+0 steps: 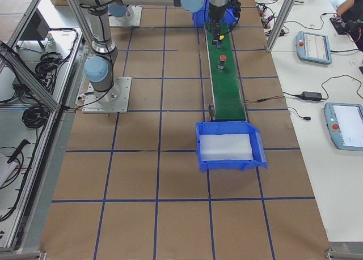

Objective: Transport two buttons from left to right
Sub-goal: 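Move the right gripper toward the belt's far end near the red button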

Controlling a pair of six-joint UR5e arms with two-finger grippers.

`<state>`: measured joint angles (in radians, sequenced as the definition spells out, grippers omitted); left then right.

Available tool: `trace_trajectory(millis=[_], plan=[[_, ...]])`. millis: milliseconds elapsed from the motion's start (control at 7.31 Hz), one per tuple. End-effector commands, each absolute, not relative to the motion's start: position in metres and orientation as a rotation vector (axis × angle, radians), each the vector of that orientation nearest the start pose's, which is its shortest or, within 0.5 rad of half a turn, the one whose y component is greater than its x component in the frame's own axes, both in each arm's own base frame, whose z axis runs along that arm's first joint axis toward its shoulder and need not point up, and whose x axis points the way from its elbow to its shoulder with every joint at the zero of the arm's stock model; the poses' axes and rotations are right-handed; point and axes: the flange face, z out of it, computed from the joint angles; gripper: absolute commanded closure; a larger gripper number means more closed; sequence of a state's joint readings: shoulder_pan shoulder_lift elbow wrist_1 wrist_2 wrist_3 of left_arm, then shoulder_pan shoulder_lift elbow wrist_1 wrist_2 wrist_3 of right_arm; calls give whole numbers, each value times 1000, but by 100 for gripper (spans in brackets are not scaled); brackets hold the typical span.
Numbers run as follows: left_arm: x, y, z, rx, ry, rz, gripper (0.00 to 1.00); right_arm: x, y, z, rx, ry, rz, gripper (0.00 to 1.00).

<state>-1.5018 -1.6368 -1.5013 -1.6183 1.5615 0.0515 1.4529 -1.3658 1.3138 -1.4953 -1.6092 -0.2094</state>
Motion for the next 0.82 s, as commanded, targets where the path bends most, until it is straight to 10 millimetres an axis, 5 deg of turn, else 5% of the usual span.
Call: trace_trajectory(millis=[0, 684], plan=[[-98, -524, 485, -32, 3153, 67, 0, 9, -592, 498, -277, 3153, 80, 0], [-97, -524, 486, -34, 3151, 60, 0, -25, -625, 499, -982, 2953, 79, 0]])
